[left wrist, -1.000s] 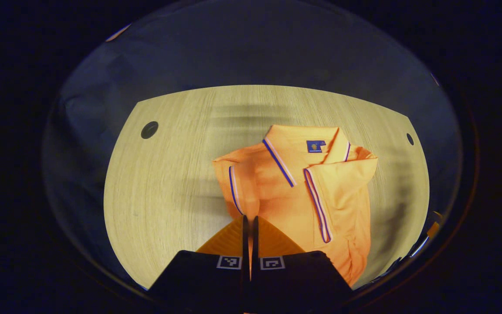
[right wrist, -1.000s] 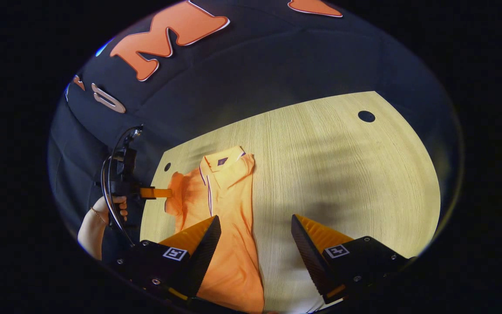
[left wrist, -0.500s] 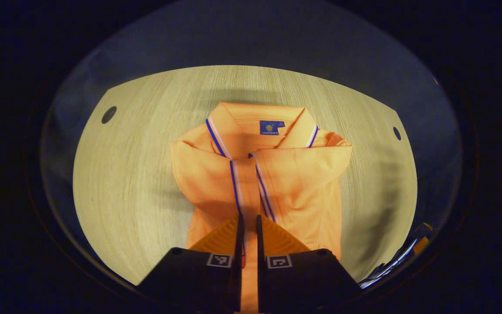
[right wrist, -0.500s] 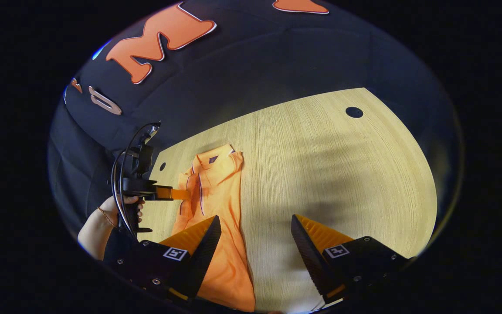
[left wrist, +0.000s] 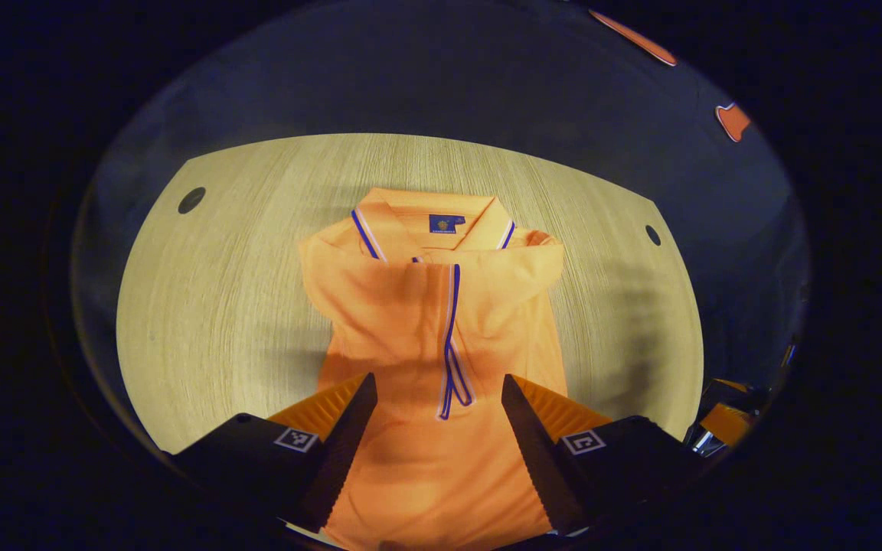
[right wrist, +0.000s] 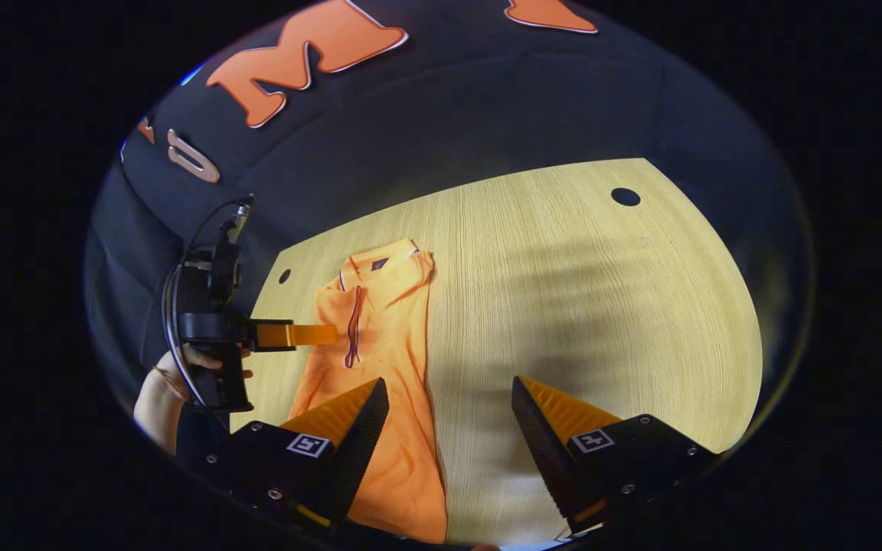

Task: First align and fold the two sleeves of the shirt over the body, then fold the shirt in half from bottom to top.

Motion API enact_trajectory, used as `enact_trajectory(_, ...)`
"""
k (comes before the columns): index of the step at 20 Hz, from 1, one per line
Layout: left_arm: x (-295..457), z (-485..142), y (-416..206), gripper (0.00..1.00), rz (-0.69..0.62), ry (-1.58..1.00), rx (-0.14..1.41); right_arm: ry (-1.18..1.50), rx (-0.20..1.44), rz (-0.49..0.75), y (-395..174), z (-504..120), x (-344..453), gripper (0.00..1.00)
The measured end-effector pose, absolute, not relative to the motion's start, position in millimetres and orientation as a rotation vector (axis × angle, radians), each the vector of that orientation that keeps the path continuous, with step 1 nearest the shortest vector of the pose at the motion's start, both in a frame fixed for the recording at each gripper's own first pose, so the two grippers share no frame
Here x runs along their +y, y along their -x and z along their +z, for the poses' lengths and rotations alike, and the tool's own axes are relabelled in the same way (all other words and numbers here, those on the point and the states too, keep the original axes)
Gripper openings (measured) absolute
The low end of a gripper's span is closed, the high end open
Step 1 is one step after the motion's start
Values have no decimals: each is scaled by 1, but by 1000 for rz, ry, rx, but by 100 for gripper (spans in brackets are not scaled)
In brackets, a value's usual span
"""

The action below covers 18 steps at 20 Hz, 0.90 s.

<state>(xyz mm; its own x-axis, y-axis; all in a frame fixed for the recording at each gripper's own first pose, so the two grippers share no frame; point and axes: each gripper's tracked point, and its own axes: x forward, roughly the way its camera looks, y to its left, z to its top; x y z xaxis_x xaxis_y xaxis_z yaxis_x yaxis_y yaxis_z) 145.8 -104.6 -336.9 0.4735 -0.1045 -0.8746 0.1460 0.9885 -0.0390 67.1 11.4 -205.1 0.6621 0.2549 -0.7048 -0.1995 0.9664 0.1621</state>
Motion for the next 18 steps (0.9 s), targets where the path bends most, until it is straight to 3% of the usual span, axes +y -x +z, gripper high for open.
enact_trajectory(7,-60,-297,-61,99,-155,-9,985,27,829,255,-19,-219,39,98)
enact_trajectory(18,10,-345,104,99,-101,-77,1083,164,1004,189,101,-297,53,99)
